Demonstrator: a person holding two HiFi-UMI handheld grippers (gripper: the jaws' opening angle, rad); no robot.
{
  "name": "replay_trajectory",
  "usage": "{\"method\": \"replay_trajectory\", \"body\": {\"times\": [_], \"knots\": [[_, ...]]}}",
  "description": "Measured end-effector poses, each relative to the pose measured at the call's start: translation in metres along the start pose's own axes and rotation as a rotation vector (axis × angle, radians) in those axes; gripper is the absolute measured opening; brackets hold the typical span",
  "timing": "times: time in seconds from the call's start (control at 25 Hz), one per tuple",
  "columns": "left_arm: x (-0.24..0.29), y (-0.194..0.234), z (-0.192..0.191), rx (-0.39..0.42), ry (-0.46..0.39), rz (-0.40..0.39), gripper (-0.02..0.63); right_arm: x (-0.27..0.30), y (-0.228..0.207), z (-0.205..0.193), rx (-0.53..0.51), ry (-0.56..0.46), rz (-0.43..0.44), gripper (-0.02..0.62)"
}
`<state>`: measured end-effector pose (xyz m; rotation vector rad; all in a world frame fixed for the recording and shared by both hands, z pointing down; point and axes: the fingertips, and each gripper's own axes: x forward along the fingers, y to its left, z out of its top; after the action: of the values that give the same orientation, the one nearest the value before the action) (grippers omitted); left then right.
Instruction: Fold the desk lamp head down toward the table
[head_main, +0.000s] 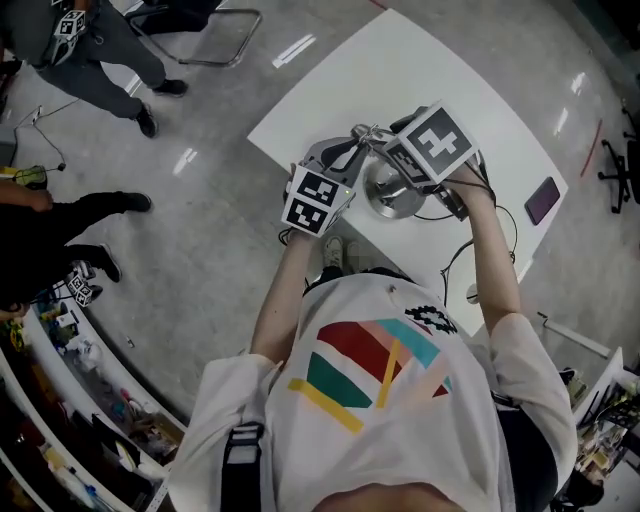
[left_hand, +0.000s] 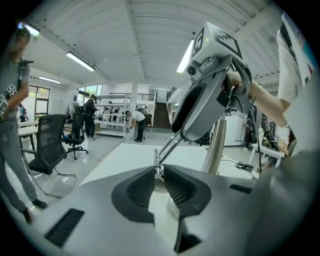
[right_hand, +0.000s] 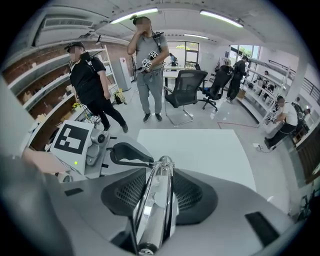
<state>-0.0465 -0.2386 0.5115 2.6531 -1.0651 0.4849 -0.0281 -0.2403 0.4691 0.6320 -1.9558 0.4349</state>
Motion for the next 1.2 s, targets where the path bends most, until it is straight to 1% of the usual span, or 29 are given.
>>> {"method": "replay_trajectory", "body": {"times": [0.16, 0.2, 0.24, 0.28, 0.32, 0.36, 0.44, 0.52, 0.6, 0.68, 0.72, 0.8, 0.84, 0.92, 1.04, 1.12, 1.16, 1.2], "knots": [[-0.007, 0.004, 0.0, 0.019, 0.029, 0.044, 0.087, 0.003, 0.01, 0.003, -0.054, -0.035, -0.022, 0.15], [-0.011, 0.004, 0.004, 0.008, 0.02, 0.048, 0.087, 0.003, 0.017, 0.004, -0.078, -0.052, -0.024, 0.15], [-0.016, 0.005, 0.009, -0.011, 0.0, 0.057, 0.087, 0.0, 0.018, 0.005, -0.114, -0.071, -0.052, 0.15], [-0.022, 0.007, 0.016, -0.034, -0.028, 0.072, 0.087, -0.008, 0.016, 0.008, -0.154, -0.103, -0.103, 0.15], [-0.027, 0.009, 0.025, -0.054, -0.06, 0.089, 0.087, -0.02, 0.012, 0.013, -0.179, -0.162, -0.146, 0.15], [-0.031, 0.013, 0.034, -0.069, -0.09, 0.106, 0.087, -0.035, 0.01, 0.021, -0.172, -0.249, -0.164, 0.15], [-0.032, 0.023, 0.051, -0.078, -0.139, 0.141, 0.087, -0.068, 0.002, 0.041, -0.1, -0.449, -0.147, 0.15], [-0.023, 0.034, 0.07, -0.061, -0.169, 0.164, 0.087, -0.098, -0.014, 0.06, -0.039, -0.6, -0.154, 0.15], [-0.011, 0.033, 0.098, -0.013, -0.173, 0.151, 0.087, -0.118, -0.029, 0.068, -0.009, -0.677, -0.189, 0.15], [-0.006, 0.027, 0.141, 0.069, -0.181, 0.143, 0.087, -0.133, -0.039, 0.07, 0.023, -0.715, -0.196, 0.15], [-0.008, 0.026, 0.166, 0.1, -0.203, 0.15, 0.087, -0.141, -0.044, 0.072, 0.048, -0.738, -0.194, 0.149], [-0.021, 0.024, 0.206, 0.115, -0.265, 0.176, 0.087, -0.161, -0.05, 0.075, 0.111, -0.804, -0.195, 0.15], [-0.031, 0.021, 0.216, 0.113, -0.293, 0.19, 0.086, -0.173, -0.049, 0.074, 0.144, -0.844, -0.195, 0.149], [-0.052, 0.011, 0.222, 0.113, -0.328, 0.206, 0.086, -0.197, -0.044, 0.066, 0.203, -0.925, -0.182, 0.149], [-0.084, -0.003, 0.224, 0.104, -0.386, 0.226, 0.086, -0.22, -0.041, 0.042, 0.293, -1.027, -0.163, 0.149], [-0.101, -0.007, 0.223, 0.057, -0.455, 0.239, 0.087, -0.23, -0.044, 0.025, 0.365, -1.103, -0.172, 0.149], [-0.103, -0.007, 0.221, 0.031, -0.478, 0.243, 0.087, -0.233, -0.045, 0.017, 0.396, -1.138, -0.184, 0.149], [-0.101, -0.008, 0.216, 0.018, -0.48, 0.245, 0.087, -0.234, -0.046, 0.012, 0.416, -1.16, -0.199, 0.149]]}}
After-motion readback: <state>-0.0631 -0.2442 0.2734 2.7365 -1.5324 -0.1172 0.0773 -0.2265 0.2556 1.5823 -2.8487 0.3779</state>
